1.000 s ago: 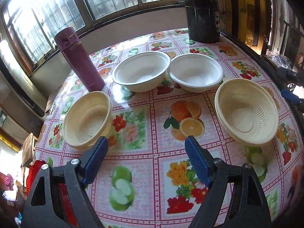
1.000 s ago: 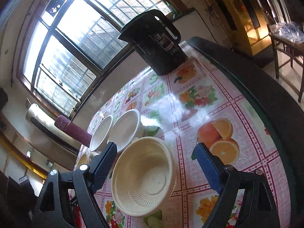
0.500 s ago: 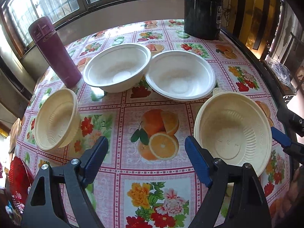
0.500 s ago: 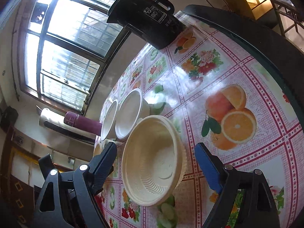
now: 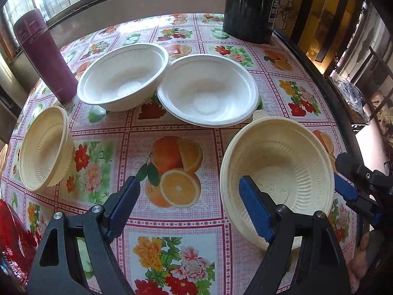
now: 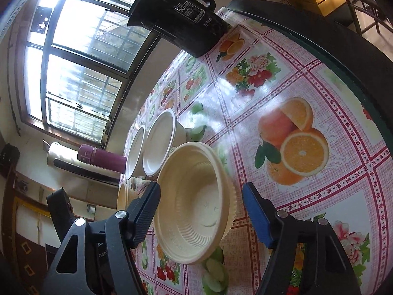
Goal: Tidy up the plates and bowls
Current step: 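Reach the left tool to the large beige bowl and grasp its rim, then lift the beige bowl and carry it onto the red plate stack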
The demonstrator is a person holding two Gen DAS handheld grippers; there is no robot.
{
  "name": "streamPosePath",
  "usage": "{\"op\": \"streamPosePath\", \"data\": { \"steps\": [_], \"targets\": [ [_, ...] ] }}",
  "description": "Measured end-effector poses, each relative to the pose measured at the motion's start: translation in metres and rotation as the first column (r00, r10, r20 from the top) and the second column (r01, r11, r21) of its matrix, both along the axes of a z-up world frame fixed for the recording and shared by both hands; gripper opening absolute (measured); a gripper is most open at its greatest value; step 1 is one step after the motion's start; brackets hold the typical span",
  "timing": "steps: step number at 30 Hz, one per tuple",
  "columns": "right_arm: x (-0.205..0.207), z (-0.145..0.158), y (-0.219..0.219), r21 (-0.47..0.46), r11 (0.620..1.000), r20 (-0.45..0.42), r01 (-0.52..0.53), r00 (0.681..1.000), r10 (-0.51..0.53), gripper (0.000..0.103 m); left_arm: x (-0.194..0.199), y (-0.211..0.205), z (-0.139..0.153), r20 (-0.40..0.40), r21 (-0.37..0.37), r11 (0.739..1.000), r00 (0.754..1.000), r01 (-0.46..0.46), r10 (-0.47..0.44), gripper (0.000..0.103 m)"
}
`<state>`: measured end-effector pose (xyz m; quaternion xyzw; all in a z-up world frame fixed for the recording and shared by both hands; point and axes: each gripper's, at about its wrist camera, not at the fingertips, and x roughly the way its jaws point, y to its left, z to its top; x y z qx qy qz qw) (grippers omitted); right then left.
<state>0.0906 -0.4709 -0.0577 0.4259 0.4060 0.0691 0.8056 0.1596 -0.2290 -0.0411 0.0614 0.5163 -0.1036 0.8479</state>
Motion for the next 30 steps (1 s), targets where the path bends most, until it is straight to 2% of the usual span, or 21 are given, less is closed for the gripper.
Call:
{"op": "streamPosePath", "data": {
  "steps": [3,5,8,14,18,20,25,27,30],
  "targets": [
    [0.001,0.001,0.001,0.003,1.000,0.001,-0.003,1.000,0.003,0.064,0.004,0.002,-0.003,-0.033,-0.031,1.000,0.999,0.000,-0.001,0.078],
    [0.001,0.000,0.002,0.006,1.000,-0.001,-0.004,1.000,0.004,0.063,0.005,0.000,-0.004,-0.041,-0.031,0.999,0.999,0.010,-0.012,0.064],
    [0.002,0.000,0.002,0.008,1.000,-0.005,-0.005,1.000,0.005,0.058,0.004,-0.002,-0.006,-0.048,-0.039,0.999,0.999,0.025,-0.027,0.054],
    [0.003,0.000,0.004,0.004,1.000,-0.005,-0.010,1.000,0.010,0.055,0.003,-0.006,-0.003,-0.072,-0.082,0.996,0.996,0.045,-0.051,0.051],
    [0.004,0.001,0.006,-0.011,1.000,-0.008,-0.016,1.000,0.016,0.049,0.001,-0.010,-0.003,-0.071,-0.085,0.994,0.995,0.064,-0.070,0.050],
    [0.004,0.000,0.005,-0.014,1.000,-0.014,-0.013,1.000,0.013,0.046,0.001,-0.012,-0.004,-0.076,-0.089,0.994,0.994,0.068,-0.075,0.040],
    [0.004,0.000,0.006,-0.027,1.000,-0.021,-0.014,1.000,0.013,0.035,0.001,-0.014,-0.010,-0.102,-0.105,0.992,0.991,0.076,-0.087,0.021],
    [0.005,-0.002,0.006,-0.032,0.999,-0.028,-0.015,1.000,0.014,0.031,0.001,-0.014,-0.012,-0.104,-0.106,0.992,0.991,0.075,-0.086,0.017],
    [0.006,-0.003,0.006,-0.056,0.998,-0.042,-0.008,0.999,0.005,0.019,0.003,-0.010,-0.011,-0.100,-0.112,0.992,0.992,0.063,-0.074,0.013]
  ]
}}
